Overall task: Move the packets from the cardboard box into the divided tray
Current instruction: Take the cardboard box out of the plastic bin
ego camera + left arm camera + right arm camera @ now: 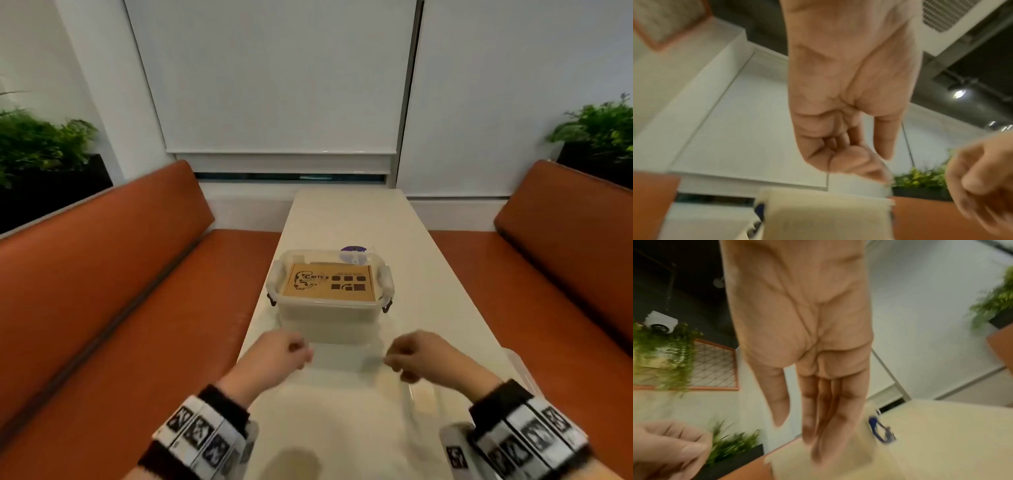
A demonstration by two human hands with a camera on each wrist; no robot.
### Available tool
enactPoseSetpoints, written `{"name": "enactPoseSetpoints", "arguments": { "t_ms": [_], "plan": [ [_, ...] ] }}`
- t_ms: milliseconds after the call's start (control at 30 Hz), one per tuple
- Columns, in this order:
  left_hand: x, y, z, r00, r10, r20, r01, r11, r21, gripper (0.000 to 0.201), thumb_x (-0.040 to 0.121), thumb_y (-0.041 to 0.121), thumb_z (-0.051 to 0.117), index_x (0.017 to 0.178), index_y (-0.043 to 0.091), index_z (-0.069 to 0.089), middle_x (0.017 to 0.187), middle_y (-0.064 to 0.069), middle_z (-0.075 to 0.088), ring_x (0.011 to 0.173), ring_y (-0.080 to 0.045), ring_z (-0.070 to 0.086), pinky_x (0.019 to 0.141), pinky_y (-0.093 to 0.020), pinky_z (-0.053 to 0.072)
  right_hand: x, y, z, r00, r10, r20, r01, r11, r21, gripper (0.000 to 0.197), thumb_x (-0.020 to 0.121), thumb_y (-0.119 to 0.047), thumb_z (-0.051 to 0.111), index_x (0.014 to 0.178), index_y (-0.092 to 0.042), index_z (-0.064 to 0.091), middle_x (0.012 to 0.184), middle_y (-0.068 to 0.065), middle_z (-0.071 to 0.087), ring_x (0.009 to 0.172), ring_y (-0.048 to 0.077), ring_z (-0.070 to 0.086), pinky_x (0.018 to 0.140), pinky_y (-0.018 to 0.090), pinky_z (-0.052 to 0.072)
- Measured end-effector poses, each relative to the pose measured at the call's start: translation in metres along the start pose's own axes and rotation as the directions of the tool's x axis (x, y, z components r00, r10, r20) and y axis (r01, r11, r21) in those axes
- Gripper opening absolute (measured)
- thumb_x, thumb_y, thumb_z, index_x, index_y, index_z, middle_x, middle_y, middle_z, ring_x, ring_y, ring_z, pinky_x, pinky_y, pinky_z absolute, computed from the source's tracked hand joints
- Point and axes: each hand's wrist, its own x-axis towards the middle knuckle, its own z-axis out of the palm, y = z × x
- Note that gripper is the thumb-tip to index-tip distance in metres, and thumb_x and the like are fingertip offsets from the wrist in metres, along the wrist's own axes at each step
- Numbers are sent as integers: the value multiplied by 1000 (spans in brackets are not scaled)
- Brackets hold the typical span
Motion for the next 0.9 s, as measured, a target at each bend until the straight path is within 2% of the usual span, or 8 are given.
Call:
{"name": "enactPoseSetpoints", "arguments": {
  "t_ms": [100, 167, 233, 467, 567, 667, 767, 900],
  "plan": [
    [54, 10, -22, 955, 0, -298, 10, 999, 30, 14, 96, 24, 51, 94, 16, 63, 94, 0, 64, 77, -9, 58, 72, -22, 51, 53, -24, -17, 942, -32, -333, 42, 999, 23, 16, 91, -23, 59, 94, -11, 69, 91, 5, 70, 78, 15, 66, 70, 22, 52],
    [81, 20, -33, 929, -38, -367, 51, 998, 27, 19, 97, 18, 48, 102, 8, 64, 101, -8, 65, 90, -21, 62, 83, -33, 53, 83, -40, -23, 901, -49, -432, 41, 999, -28, 22, 91, -17, 55, 100, -2, 69, 100, 13, 69, 92, 25, 64, 80, 29, 49],
    [100, 21, -34, 915, -82, -396, 123, 989, 78, 23, 97, 10, 44, 105, 1, 63, 104, -14, 64, 94, -27, 62, 84, -37, 53, 108, -48, -21, 883, -28, -469, 2, 998, -56, 24, 93, -12, 50, 104, 0, 68, 106, 15, 67, 97, 28, 62, 82, 29, 48],
    [152, 3, -21, 952, -161, -260, 223, 947, 231, 25, 93, 2, 40, 106, -1, 61, 108, -17, 63, 101, -31, 61, 86, -38, 53, 169, -40, -8, 893, 97, -440, -180, 972, -150, 25, 94, -13, 46, 114, -4, 57, 112, 13, 64, 102, 27, 62, 84, 32, 52],
    [164, 0, -18, 957, -188, -219, 252, 916, 312, 25, 93, 3, 38, 108, 2, 59, 110, -15, 63, 102, -29, 61, 84, -36, 52, 182, -38, -3, 878, 154, -453, -219, 971, -94, 26, 93, -18, 47, 115, -7, 51, 109, 11, 65, 100, 27, 63, 85, 34, 52],
    [177, 0, -14, 945, -235, -228, 300, 901, 313, 28, 95, 11, 40, 118, 4, 55, 114, -14, 62, 104, -28, 61, 86, -36, 53, 192, -40, 2, 864, 210, -459, -251, 967, -31, 36, 88, -24, 44, 121, -9, 44, 104, 8, 67, 98, 27, 63, 90, 39, 50],
    [184, 2, -10, 917, -319, -241, 377, 889, 259, 40, 96, 17, 41, 134, 4, 42, 125, -17, 57, 112, -31, 57, 92, -38, 51, 195, -39, 9, 839, 198, -507, -280, 956, -91, 47, 91, -34, 39, 129, -6, 38, 111, 10, 65, 103, 28, 60, 89, 38, 47],
    [189, -1, -4, 900, -335, -277, 394, 898, 195, 41, 93, 17, 43, 133, 5, 42, 127, -19, 54, 116, -35, 52, 98, -44, 47, 195, -38, 18, 796, 175, -580, -319, 935, -156, 53, 92, -43, 37, 131, -8, 40, 117, 12, 62, 109, 31, 56, 89, 38, 42]
  ]
}}
